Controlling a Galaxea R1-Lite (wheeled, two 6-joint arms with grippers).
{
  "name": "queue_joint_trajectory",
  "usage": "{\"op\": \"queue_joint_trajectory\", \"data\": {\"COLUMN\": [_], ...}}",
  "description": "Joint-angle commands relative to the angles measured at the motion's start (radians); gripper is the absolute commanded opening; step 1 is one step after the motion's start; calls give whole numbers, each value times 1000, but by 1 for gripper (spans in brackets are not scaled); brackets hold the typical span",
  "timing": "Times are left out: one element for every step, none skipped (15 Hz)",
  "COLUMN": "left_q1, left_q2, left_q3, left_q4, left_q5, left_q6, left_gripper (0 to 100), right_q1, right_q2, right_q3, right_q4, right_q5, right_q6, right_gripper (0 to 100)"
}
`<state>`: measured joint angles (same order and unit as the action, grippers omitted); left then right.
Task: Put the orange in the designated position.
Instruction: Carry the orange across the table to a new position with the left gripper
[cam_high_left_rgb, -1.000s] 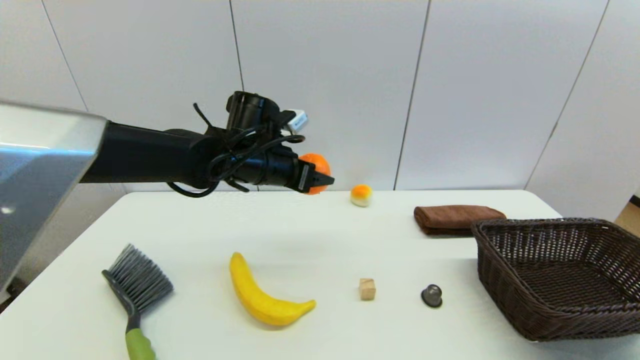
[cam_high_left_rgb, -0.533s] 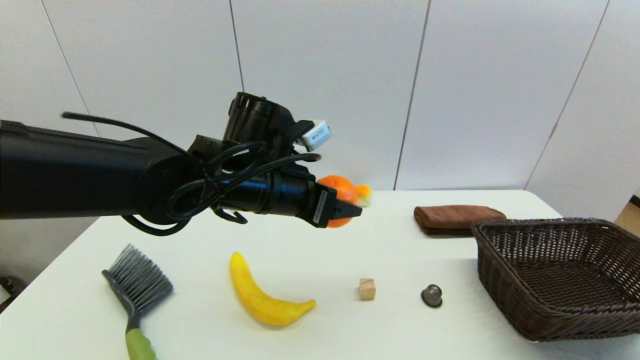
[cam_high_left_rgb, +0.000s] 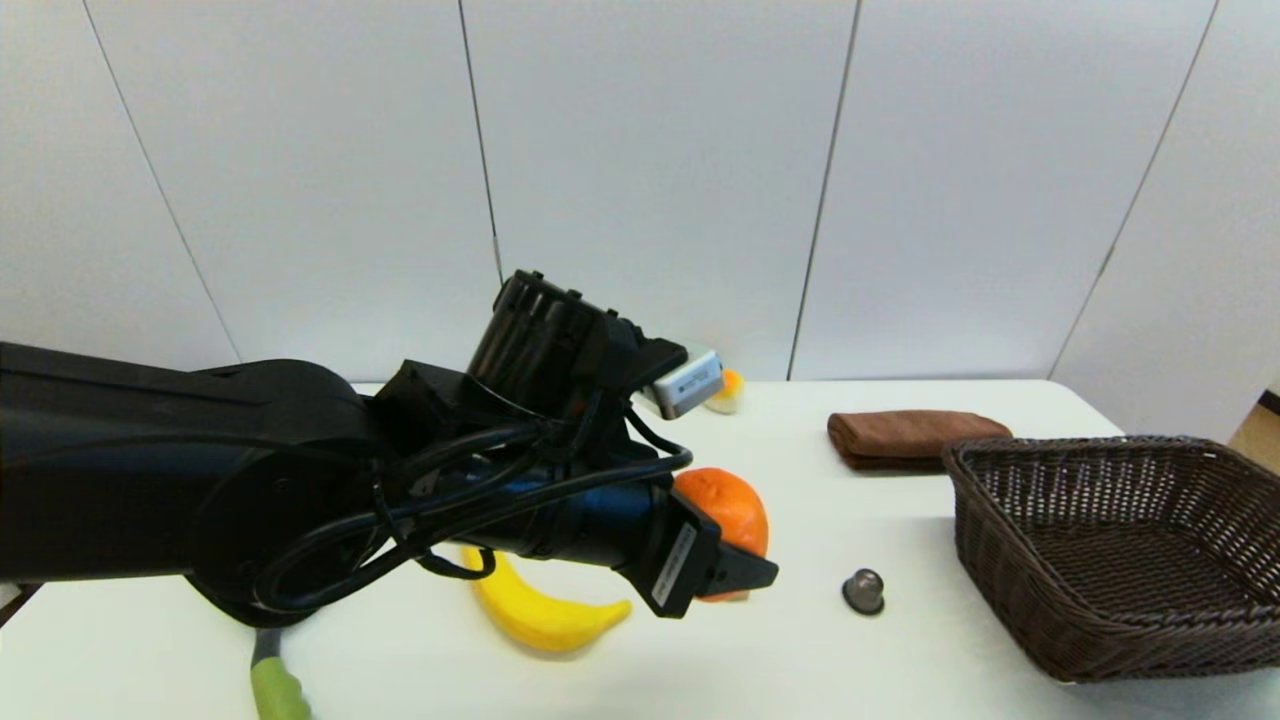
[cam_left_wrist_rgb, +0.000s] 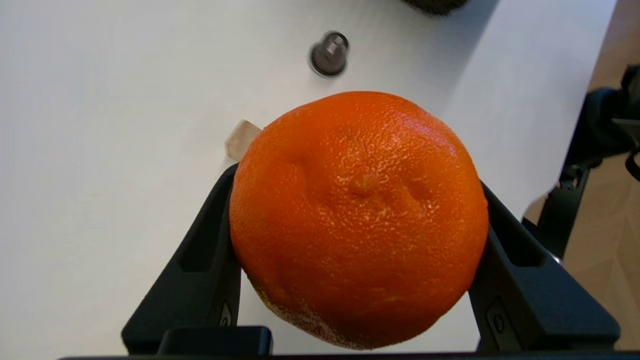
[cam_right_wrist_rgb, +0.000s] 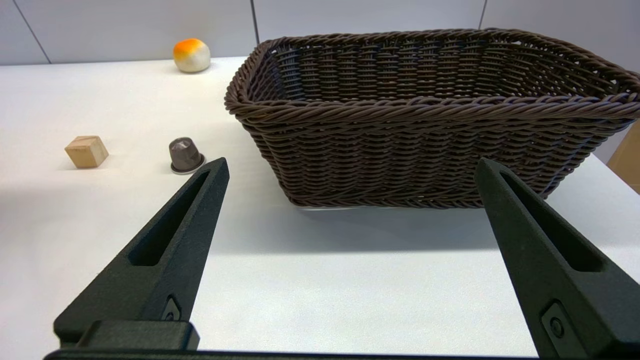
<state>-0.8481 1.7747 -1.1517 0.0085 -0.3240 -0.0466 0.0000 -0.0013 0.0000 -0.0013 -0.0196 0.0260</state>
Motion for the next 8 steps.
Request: {"op": "queue_joint_trajectory", "data": {"left_q1": [-42,-48,-55,-62,-66,-68,-72,-75], "left_q2": [9,25,38,52,65,78,89,101], "left_q3": [17,17,17,17,17,17,17,17], "left_q4": [4,4,4,2,2,2,2,2], "left_q5": [-3,-3,-1,-1,-1,-1,-1,-1], "left_q6": [1,1,1,1,1,1,1,1], "left_gripper": [0,0,0,0,0,0,0,0], "right_q1": [0,0,0,-2,0,0,0,0], "right_q2": [1,1,1,0,1,0,0,1], "right_q3": [0,0,0,0,0,0,0,0], "right_q4": [0,0,0,0,0,0,0,0], "right_q5": [0,0,0,0,0,0,0,0], "right_q6": [0,0,0,0,0,0,0,0], "right_gripper": [100,100,100,100,100,100,100,100]}}
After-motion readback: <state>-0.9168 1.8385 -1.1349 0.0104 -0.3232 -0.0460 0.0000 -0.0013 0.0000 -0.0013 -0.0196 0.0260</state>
